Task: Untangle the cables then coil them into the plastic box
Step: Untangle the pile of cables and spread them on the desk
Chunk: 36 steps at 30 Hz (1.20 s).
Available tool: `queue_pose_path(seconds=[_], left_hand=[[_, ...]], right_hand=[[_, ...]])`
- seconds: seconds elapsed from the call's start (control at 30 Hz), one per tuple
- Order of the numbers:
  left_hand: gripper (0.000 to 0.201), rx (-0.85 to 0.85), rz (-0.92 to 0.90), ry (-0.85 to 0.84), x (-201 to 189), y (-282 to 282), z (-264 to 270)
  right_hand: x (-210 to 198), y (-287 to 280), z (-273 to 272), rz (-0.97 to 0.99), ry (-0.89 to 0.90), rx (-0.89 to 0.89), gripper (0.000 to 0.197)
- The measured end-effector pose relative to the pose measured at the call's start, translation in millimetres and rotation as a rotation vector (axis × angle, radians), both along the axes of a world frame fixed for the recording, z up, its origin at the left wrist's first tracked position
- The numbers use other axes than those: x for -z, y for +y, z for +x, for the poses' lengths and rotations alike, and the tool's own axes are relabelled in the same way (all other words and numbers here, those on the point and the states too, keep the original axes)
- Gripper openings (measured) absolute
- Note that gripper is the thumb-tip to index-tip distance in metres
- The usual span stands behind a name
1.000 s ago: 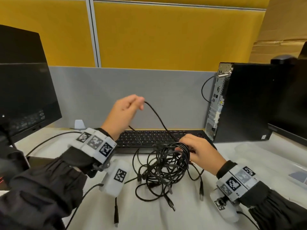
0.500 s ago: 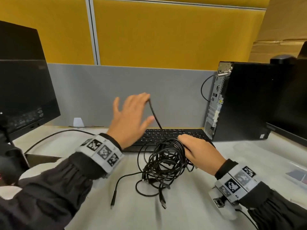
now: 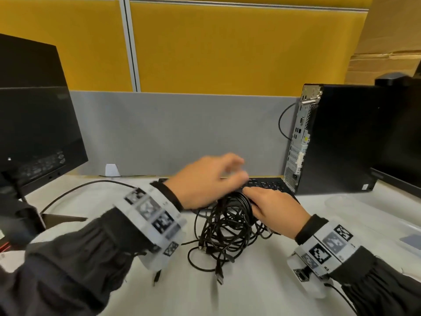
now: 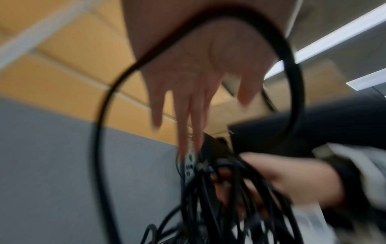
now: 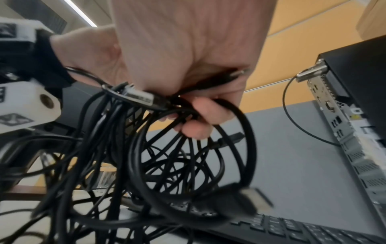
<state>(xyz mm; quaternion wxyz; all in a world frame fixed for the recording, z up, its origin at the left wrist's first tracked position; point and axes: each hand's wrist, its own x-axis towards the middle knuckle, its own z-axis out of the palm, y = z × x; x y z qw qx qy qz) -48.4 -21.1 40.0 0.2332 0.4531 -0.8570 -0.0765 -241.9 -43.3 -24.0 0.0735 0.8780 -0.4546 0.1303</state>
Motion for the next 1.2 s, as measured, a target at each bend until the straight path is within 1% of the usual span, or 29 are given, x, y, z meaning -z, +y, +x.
queue_pose_path(seconds=[0.03, 0.07, 0.1, 0.17, 0.23, 0.27, 0.3, 0.37, 0.4, 0.43, 0.53, 0.6, 0.67, 0.7, 0.77, 0.8, 0.87, 0.9, 0.93, 0.97, 1.0, 1.07, 1.13, 1.2], left_hand=[[0.05, -0.059, 0.042, -0.276, 8, 0, -8], [0.049, -0.097, 0.095, -0.448, 14, -3, -13], [0.049, -0.11, 0.143, -0.506, 15, -5, -17], [0.048, -0.08, 0.197, -0.437, 14, -12, -16], [0.036, -0.012, 0.249, -0.281, 14, -18, -11], [0.03, 0.031, 0.308, -0.16, 18, -21, -8], [0.026, 0.065, 0.402, -0.003, 21, -21, -5], [0.022, 0.119, 0.641, 0.375, 25, -19, 1], [0.019, 0.135, 0.719, 0.523, 28, -20, 4], [0.019, 0.141, 0.75, 0.621, 30, -21, 6], [0.021, 0.094, 0.675, 0.712, 32, -25, 4], [0.022, 0.048, 0.698, 0.831, 33, -28, 1], [0.025, -0.015, 0.758, 0.956, 35, -30, -1], [0.026, -0.052, 0.759, 0.992, 33, -28, -2], [0.025, -0.144, 0.685, 1.059, 30, -28, -1], [0.026, -0.183, 0.623, 1.124, 27, -30, 3], [0.029, -0.241, 0.523, 1.361, 14, -35, 18], [0.031, -0.255, 0.463, 1.452, 6, -37, 29], [0.031, -0.278, 0.385, 1.464, -1, -39, 42], [0.031, -0.312, 0.301, 1.406, -6, -43, 54], [0.031, -0.349, 0.223, 1.307, -9, -45, 65], [0.032, -0.429, 0.104, 1.087, -5, -52, 85], [0.033, -0.512, 0.049, 0.854, 4, -58, 100], [0.03, -0.609, -0.006, 0.532, 17, -61, 114]], right_hand=[[-1, 1, 1, -0.014, 0.01, 0.005, 0.021], [-1, 2, 2, -0.021, 0.016, 0.014, 0.023], [-1, 3, 3, -0.023, 0.014, 0.021, 0.023], [1, 6, 4, -0.019, -0.031, 0.019, 0.022], [2, 6, 4, -0.021, -0.115, 0.01, 0.018], [2, 5, 4, -0.028, -0.161, 0.001, 0.016], [2, 4, 4, -0.042, -0.205, -0.014, 0.013], [1, 2, 3, -0.079, -0.284, -0.058, 0.012], [1, 1, 3, -0.098, -0.323, -0.082, 0.013], [1, 0, 4, -0.118, -0.362, -0.104, 0.014], [0, -1, 6, -0.132, -0.444, -0.117, 0.021], [-1, -2, 4, -0.136, -0.44, -0.121, 0.023], [0, 1, 2, -0.146, -0.405, -0.136, 0.009], [1, 1, 0, -0.143, -0.392, -0.141, 0.002], [4, 2, -3, -0.114, -0.396, -0.14, 0.012], [7, 1, -7, -0.077, -0.404, -0.14, 0.019], [12, -1, -17, 0.001, -0.41, -0.122, 0.029], [15, -2, -23, 0.045, -0.418, -0.102, 0.031], [16, -1, -27, 0.095, -0.448, -0.075, 0.031], [16, -1, -30, 0.134, -0.508, -0.065, 0.029], [15, 0, -31, 0.16, -0.597, -0.067, 0.025], [10, 0, -33, 0.172, -0.804, -0.081, 0.018], [6, -3, -36, 0.191, -0.975, -0.084, 0.013], [3, -4, -40, 0.246, -1.102, -0.087, 0.008]])
